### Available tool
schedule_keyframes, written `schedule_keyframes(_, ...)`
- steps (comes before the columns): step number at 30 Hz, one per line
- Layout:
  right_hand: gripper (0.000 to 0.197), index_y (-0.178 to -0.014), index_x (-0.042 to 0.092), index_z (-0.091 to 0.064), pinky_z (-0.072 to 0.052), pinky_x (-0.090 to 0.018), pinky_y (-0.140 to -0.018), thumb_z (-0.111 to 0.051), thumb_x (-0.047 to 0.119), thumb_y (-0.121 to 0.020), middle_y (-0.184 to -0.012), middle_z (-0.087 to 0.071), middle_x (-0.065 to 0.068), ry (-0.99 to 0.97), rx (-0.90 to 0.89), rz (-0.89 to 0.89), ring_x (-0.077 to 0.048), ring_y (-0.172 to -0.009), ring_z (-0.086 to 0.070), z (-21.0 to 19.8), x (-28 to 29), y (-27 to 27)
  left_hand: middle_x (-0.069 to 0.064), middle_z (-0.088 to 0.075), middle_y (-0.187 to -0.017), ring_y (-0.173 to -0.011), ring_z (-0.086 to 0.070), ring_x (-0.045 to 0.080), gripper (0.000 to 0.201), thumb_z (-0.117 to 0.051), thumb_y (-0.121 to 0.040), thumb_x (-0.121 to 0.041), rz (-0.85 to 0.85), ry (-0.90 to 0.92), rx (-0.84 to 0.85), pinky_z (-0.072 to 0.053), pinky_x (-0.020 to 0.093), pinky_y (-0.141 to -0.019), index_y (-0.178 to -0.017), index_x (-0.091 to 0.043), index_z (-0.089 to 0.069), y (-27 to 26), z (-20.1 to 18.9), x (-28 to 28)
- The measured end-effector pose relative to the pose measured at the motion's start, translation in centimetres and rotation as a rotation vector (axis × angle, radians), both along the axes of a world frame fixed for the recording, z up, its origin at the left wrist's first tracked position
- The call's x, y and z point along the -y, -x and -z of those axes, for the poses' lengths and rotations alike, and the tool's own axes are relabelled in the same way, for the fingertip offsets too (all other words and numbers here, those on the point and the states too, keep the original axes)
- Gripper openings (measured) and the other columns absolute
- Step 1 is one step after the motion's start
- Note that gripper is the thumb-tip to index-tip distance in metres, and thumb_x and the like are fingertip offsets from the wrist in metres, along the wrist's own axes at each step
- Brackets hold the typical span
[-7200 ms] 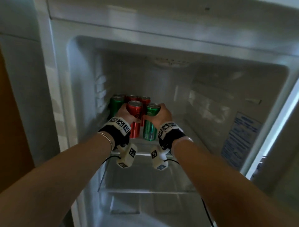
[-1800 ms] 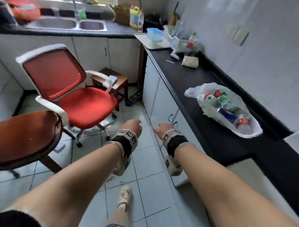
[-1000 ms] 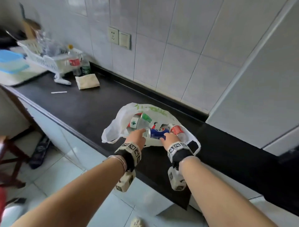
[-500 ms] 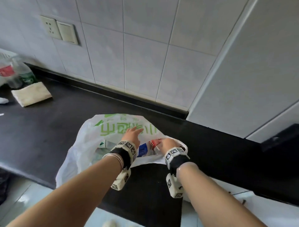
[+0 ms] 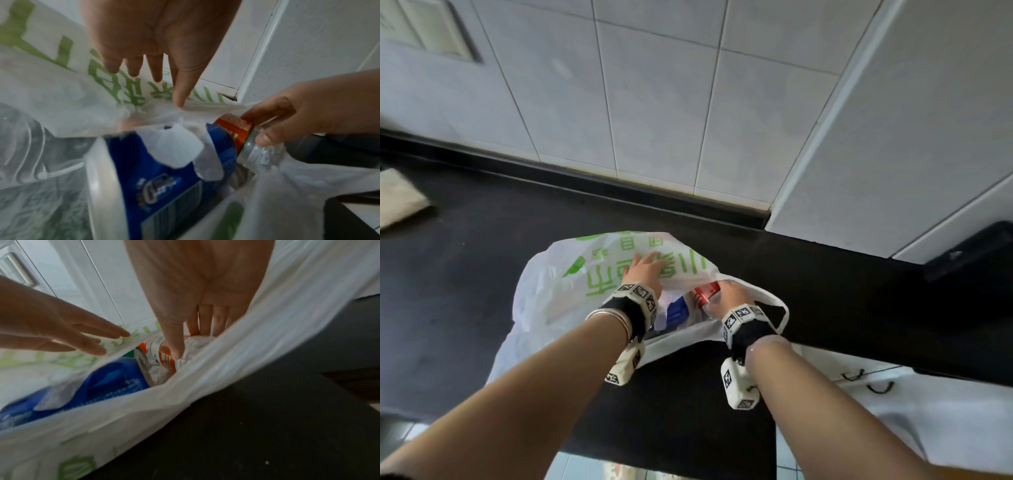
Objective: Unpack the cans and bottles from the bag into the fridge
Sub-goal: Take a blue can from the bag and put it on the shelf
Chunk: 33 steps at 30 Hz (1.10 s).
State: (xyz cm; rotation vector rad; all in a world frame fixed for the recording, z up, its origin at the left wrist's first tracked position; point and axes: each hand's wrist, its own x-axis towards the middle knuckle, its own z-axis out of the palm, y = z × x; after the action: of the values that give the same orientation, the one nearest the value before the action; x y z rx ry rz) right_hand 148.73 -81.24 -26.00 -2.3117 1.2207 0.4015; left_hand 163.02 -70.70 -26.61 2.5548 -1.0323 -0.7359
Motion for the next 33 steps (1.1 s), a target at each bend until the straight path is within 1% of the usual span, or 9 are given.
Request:
schedule_keyframes(5,0.059,-0.127,0.01,-0.044,-0.05,-0.038,-0.092,-0.074,0.022,-0.078,-0.12,-0.059,-0.012,-0.007,-0.083,0.015,-0.028,-0.109,-0.06,1.3,-0.3,-1.0,-0.005,-0.015,-0.158,-0.147,-0.004,0.026,0.063,-0.041,-0.09,0.001,-0.053,0.015,-0.069,-0.004,0.042,-0.121,-0.143,-0.033,-0.034,-0.5,1.1,-1.1)
schedule_keyframes(9,0.06,-0.125,0.012,-0.045,-0.051,-0.038,-0.092,-0.076,0.023,-0.075,-0.118,-0.059,-0.011,0.021,-0.079,0.07,-0.028,-0.108,-0.061,2.0,-1.0,-1.4,-0.003,-0.022,-0.156,-0.146,-0.01,0.027,0.05,-0.051,-0.092,-0.017,-0.042,0.05,-0.102,-0.01,0.044,-0.12,-0.139,-0.033,-0.041,0.4,1.5,-1.7)
schedule_keyframes(14,0.07,-0.125,0.016,-0.047,-0.051,-0.038,-0.089,-0.077,0.042,-0.067,-0.114,-0.06,-0.009,0.047,-0.05,0.112,-0.027,-0.103,-0.06,0.7,-1.8,-1.4,-0.001,-0.021,-0.156,-0.146,-0.011,0.027,0.061,-0.063,-0.086,-0.031,0.05,-0.031,-0.124,-0.01,0.046,-0.12,-0.141,-0.034,-0.037,1.0,1.7,-1.2)
schedule_keyframes(18,0.086,-0.139,0.021,-0.029,-0.045,-0.041,-0.099,-0.076,0.043,-0.07,-0.13,-0.049,-0.007,-0.039,-0.005,0.156,-0.027,-0.117,-0.052,0.0,-2.9,-0.5,0.0,-0.023,-0.156,-0.146,-0.013,0.026,0.056,-0.057,-0.09,-0.026,0.061,0.005,-0.101,-0.012,0.046,-0.119,-0.142,-0.028,-0.037,1.5,1.3,-0.6)
schedule_keyframes(20,0.093,-0.144,0.023,-0.019,-0.044,-0.039,-0.096,-0.076,0.039,-0.072,-0.132,-0.046,-0.006,-0.064,0.002,0.151,-0.026,-0.119,-0.051,-0.1,-3.3,0.7,0.0,-0.025,-0.155,-0.145,-0.017,0.024,0.055,-0.056,-0.09,-0.024,0.06,0.016,-0.081,-0.014,0.046,-0.119,-0.142,-0.026,-0.038,1.6,1.3,-0.5)
schedule_keyframes(22,0.087,-0.14,0.02,-0.028,-0.046,-0.034,-0.087,-0.077,0.038,-0.07,-0.123,-0.053,-0.006,-0.067,-0.028,0.146,-0.023,-0.108,-0.057,-0.3,-3.8,2.1,-0.001,-0.027,-0.154,-0.144,-0.02,0.024,0.054,-0.056,-0.09,-0.021,0.049,0.031,-0.086,-0.016,0.045,-0.119,-0.141,-0.025,-0.039,1.7,1.5,-0.5)
schedule_keyframes(26,0.075,-0.131,0.013,-0.04,-0.046,-0.038,-0.096,-0.078,0.036,-0.07,-0.122,-0.055,-0.008,-0.107,-0.084,0.167,-0.026,-0.111,-0.057,0.0,-4.1,3.2,0.001,-0.034,-0.151,-0.14,-0.03,0.023,0.054,-0.06,-0.088,-0.018,0.028,0.1,-0.095,-0.022,0.039,-0.118,-0.139,-0.022,-0.044,2.0,1.3,-0.7)
schedule_keyframes(30,0.083,-0.141,0.019,-0.03,-0.044,-0.041,-0.1,-0.076,0.033,-0.073,-0.131,-0.05,-0.008,-0.062,-0.024,0.168,-0.026,-0.119,-0.052,0.5,-3.9,1.4,0.002,-0.035,-0.15,-0.138,-0.033,0.022,0.067,-0.071,-0.079,-0.027,0.06,0.049,-0.108,-0.025,0.035,-0.115,-0.14,-0.022,-0.042,2.6,0.5,-1.6)
schedule_keyframes(33,0.091,-0.145,0.016,-0.023,-0.039,-0.04,-0.103,-0.077,0.031,-0.073,-0.14,-0.043,-0.011,-0.071,-0.01,0.155,-0.028,-0.128,-0.046,1.0,-3.6,-0.2,0.001,-0.032,-0.152,-0.14,-0.031,0.022,0.065,-0.067,-0.084,-0.02,-0.014,0.025,-0.178,-0.029,0.033,-0.115,-0.142,-0.023,-0.038,2.8,0.8,-2.7)
